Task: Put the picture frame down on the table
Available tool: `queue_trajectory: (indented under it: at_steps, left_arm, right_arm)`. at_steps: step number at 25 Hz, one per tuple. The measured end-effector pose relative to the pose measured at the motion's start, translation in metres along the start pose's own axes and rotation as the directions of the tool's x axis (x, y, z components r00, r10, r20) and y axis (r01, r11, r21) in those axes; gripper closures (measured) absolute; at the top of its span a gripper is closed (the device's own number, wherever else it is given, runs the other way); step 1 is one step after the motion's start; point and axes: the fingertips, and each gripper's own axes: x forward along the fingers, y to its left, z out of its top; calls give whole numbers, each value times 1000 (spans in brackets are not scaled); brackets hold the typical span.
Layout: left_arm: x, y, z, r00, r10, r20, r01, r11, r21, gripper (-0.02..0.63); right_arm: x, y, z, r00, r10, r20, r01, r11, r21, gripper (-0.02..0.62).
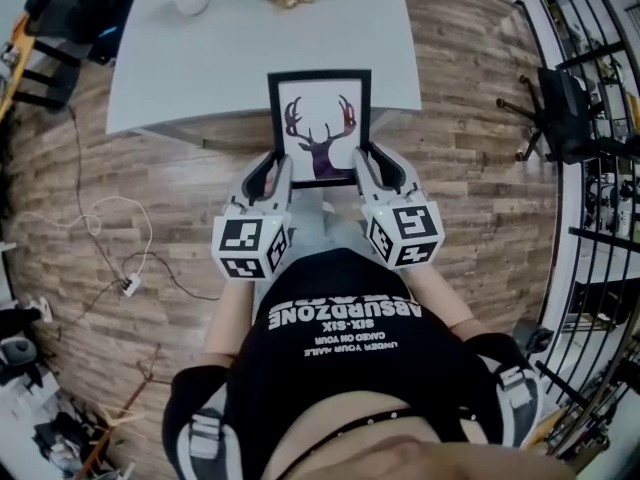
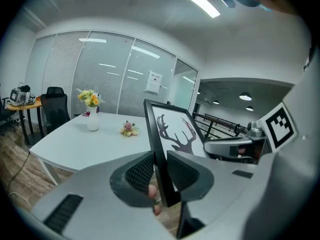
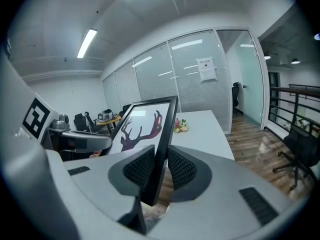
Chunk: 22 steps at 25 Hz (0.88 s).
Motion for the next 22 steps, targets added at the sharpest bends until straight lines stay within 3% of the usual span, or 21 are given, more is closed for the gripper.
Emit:
queue_trajectory:
  at_steps: [10,22]
  left_arm:
    - [55,26,11,999,-27,-28,27,1000,-14,512]
    - [144,90,56,997,-49,-57,47,998,-36,511]
  right_arm:
    - [50,-26,9,999,-25,-31,26,1000,13,500]
    - [151,-55,52,998,-39,-53,39,999,8,498]
